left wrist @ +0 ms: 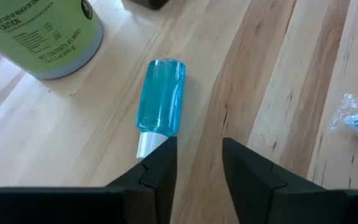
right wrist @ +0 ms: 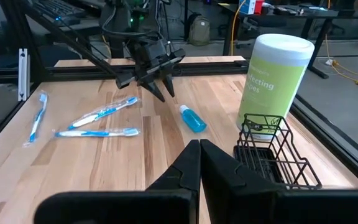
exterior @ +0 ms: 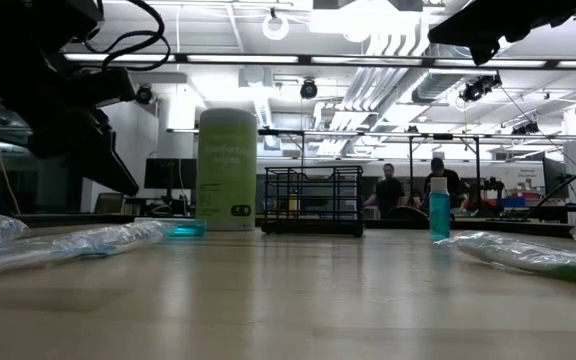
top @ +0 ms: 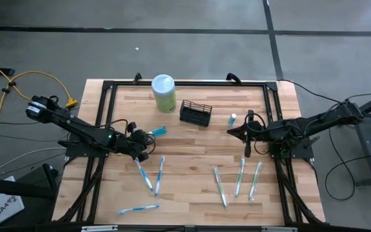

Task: Pick & Place toothbrushing station
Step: Put the left mouthwash into the mesh organizer

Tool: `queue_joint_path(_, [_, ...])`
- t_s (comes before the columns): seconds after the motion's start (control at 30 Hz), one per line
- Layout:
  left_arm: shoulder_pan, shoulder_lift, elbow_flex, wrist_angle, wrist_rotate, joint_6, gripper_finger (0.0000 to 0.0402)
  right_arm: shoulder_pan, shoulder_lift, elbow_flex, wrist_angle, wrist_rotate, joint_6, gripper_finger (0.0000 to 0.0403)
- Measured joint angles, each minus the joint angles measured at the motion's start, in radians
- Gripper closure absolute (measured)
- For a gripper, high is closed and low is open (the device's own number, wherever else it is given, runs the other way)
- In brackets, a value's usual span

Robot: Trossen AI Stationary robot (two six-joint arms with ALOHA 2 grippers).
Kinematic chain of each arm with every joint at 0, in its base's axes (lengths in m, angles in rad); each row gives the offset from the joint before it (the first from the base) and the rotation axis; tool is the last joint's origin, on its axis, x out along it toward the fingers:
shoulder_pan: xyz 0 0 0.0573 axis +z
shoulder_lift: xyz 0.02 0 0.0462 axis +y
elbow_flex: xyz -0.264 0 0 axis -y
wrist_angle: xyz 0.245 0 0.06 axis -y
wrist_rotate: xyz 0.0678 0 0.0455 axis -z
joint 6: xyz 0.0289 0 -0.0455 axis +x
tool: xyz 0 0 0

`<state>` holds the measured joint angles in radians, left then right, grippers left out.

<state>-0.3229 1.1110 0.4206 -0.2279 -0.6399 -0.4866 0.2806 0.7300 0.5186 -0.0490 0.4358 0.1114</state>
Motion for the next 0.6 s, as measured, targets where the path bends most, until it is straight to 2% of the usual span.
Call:
queue_joint_path(0.3, [-0.001,0.000,-0.061,0.022,-0.041,-0.064,0.0256,0.000,0.023,0.000,0.004,0.000,0.023,0.0336])
queue_joint_path(0.6, [-0.015,0.000,-0.173,0.258,-0.069,0.000,0.0256,0.000,0.065,0.000,0.071,0.000,0.024,0.0293])
